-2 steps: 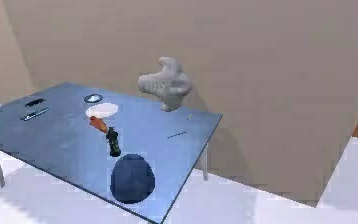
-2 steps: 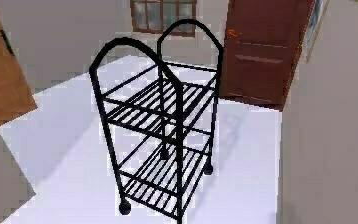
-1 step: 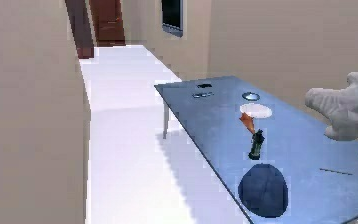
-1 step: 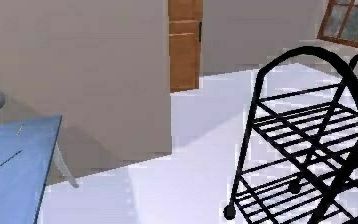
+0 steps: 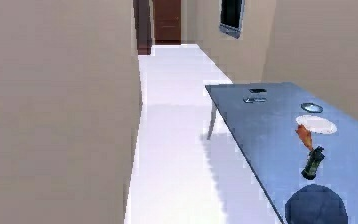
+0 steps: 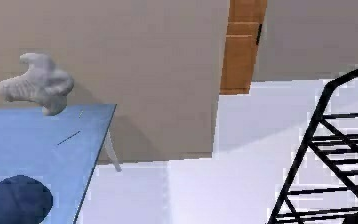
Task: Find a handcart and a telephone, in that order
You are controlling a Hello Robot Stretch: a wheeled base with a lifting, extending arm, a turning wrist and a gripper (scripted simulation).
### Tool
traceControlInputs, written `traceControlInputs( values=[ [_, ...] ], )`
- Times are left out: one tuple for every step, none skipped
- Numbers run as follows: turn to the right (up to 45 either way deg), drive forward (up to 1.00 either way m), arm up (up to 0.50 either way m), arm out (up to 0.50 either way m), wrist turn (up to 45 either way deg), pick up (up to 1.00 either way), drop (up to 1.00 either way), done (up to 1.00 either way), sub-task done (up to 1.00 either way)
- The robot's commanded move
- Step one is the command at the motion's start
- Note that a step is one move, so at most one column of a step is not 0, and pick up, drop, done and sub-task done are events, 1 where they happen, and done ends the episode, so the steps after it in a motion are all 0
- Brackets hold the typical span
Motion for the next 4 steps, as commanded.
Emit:
traceControlInputs(
  values=[
    [0.0, 1.00, 0.00, 0.00, 0.0, 0.00, 0.00, 0.00, 0.00],
    [-3.0, 0.00, 0.00, 0.00, 0.0, 0.00, 0.00, 0.00, 0.00],
    [0.0, 0.50, 0.00, 0.00, 0.0, 0.00, 0.00, 0.00, 0.00],
    [45.0, 0.00, 0.00, 0.00, 0.0, 0.00, 0.00, 0.00, 0.00]
  ],
)
